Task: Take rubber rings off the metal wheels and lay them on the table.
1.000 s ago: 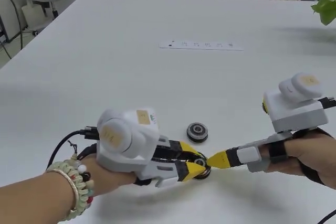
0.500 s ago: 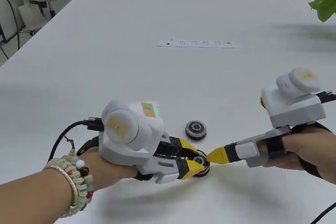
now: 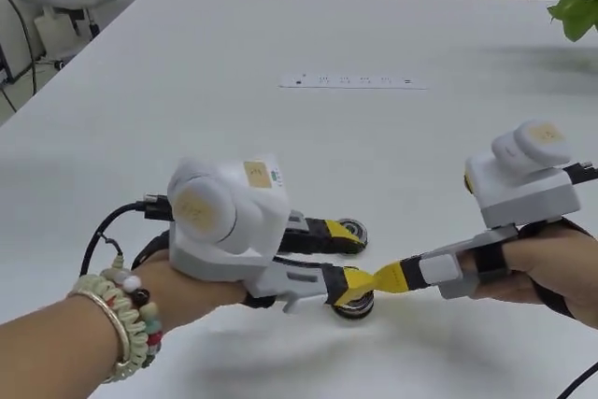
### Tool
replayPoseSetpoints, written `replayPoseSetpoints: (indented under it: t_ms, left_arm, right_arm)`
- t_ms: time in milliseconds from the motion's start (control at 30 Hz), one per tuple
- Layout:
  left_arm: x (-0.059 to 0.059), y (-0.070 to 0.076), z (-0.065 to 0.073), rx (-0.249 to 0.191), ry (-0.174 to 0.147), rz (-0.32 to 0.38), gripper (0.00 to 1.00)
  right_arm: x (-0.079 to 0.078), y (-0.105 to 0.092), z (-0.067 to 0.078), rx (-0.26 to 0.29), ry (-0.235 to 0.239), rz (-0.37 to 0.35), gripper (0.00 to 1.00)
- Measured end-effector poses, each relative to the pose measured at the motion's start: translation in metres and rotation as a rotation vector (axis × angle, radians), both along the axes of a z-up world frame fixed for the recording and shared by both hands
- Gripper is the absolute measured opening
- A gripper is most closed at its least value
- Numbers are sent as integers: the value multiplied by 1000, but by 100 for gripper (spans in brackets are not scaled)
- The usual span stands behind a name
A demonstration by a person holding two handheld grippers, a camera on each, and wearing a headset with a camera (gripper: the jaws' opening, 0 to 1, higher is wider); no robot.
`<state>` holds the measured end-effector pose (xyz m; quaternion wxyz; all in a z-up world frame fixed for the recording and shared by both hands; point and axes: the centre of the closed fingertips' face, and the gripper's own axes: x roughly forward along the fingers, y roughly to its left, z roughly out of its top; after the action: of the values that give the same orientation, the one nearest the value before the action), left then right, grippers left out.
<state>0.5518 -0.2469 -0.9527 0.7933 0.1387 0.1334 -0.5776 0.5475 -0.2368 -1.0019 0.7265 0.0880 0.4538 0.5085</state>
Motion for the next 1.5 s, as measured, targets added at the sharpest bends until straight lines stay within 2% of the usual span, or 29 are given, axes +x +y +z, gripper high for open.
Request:
replayPoseSetpoints:
  t_ms: [167,267,333,500,600,733,800,900,1033,1200,1300,1367,1500]
  left_arm:
    - [-2,0,12,14,-44,-29,32]
    - [-3,0,22,-8,-32,-32,36]
    - [-4,0,28,-12,-40,-44,37]
    - [-4,0,39,-17,-24,-50,44]
    - [-6,1,47,-13,-39,-66,47]
    - [-6,4,68,-52,-51,-61,52]
    - [-6,8,77,-63,-52,-56,56]
    - [-3,20,87,-47,-82,-32,59]
    - [-4,36,100,-54,-95,0,64]
    - [-12,59,100,-16,-102,26,72]
    - [-15,76,97,11,-90,65,76]
    - [-20,82,96,18,-86,93,80]
    - [-35,82,97,5,-74,140,82]
  right_arm:
    - [0,-1,2,4,0,-4,0]
    - [1,-3,1,-14,-6,-7,0]
    - [2,-4,3,-14,-11,-10,0]
    - [7,-6,11,-9,-37,-26,0]
    - [8,-7,14,-15,-62,-20,0]
    - [13,-9,22,0,-89,-34,0]
    - [14,-8,26,13,-99,-37,0]
    - [16,-9,31,21,-113,-44,0]
    - [18,-10,37,35,-130,-52,0]
    - [22,-10,48,67,-153,-65,0]
    - [23,-10,54,85,-162,-71,0]
    - [23,-8,59,98,-181,-64,0]
    - [23,-7,63,114,-186,-69,0]
